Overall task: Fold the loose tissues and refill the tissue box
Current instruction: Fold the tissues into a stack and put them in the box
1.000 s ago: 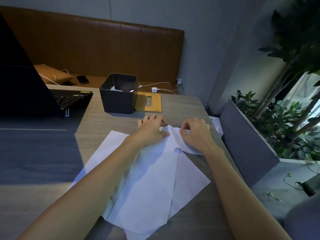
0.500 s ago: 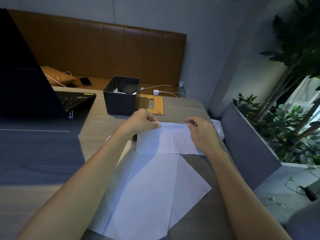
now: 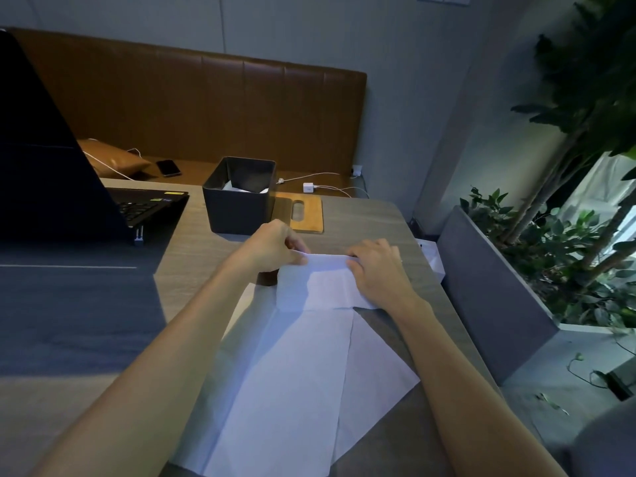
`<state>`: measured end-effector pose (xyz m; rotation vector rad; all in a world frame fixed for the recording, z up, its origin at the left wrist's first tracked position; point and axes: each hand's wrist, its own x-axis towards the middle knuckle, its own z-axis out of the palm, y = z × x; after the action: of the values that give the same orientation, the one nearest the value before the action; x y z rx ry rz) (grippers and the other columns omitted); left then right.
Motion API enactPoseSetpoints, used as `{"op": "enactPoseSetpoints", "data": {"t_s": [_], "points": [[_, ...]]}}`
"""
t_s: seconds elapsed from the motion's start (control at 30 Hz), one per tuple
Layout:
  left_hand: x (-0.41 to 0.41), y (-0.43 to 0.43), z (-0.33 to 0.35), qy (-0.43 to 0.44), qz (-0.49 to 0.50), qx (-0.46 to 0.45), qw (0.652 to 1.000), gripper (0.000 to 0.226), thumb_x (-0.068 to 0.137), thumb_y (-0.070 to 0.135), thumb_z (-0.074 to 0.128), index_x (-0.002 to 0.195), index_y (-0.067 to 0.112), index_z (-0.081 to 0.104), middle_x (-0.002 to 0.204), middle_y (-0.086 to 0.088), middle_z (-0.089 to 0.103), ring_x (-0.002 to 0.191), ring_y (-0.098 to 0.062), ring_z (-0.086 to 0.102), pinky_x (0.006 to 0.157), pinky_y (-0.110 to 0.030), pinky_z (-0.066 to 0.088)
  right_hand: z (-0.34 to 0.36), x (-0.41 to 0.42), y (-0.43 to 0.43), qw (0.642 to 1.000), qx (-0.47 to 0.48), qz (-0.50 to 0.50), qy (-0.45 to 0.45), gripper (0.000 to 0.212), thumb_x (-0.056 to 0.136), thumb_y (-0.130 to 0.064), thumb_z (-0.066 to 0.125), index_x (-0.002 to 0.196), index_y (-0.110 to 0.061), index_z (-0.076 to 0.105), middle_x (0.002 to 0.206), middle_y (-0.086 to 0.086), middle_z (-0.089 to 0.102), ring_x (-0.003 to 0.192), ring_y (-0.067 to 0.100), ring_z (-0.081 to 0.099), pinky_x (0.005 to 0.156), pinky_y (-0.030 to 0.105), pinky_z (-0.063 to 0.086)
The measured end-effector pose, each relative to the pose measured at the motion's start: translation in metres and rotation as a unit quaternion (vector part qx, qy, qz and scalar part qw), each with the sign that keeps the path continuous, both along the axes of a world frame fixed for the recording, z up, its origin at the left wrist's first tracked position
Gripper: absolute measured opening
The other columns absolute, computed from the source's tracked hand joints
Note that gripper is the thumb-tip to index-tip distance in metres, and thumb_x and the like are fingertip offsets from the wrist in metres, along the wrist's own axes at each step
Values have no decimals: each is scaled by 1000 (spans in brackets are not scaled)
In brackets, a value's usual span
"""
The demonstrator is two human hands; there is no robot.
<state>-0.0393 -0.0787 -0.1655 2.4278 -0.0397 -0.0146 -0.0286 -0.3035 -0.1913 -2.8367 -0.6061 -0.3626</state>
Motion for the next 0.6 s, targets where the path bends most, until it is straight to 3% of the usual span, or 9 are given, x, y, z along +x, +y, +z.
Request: {"op": "enactPoseSetpoints", "data": {"t_s": [0.23,0.47,0.6], "points": [[-2,9,2,21,-4,4,1000,16,88,30,78,102,23,79,97,4,69,92,-16,65,74,-25,59,5,-2,-2,998,60,7,2,27,107,-28,41,110,-21,68,116,-4,68,108,18,53,98,37,32],[-5,2,5,2,-3,-1,1000,14,93,27,72,100,18,81,91,5,72,89,-15,66,75,-26,60,8,-3,-5,995,95,5,-13,25,106,-28,45,107,-19,68,108,-2,70,102,19,58,99,38,31],[-5,11,7,-13,31,-1,999,13,92,24,73,101,17,80,91,4,71,87,-15,65,73,-23,56,6,6,-20,987,152,-38,-40,22,103,-26,52,104,-14,71,101,3,72,89,14,54,94,42,45]]}}
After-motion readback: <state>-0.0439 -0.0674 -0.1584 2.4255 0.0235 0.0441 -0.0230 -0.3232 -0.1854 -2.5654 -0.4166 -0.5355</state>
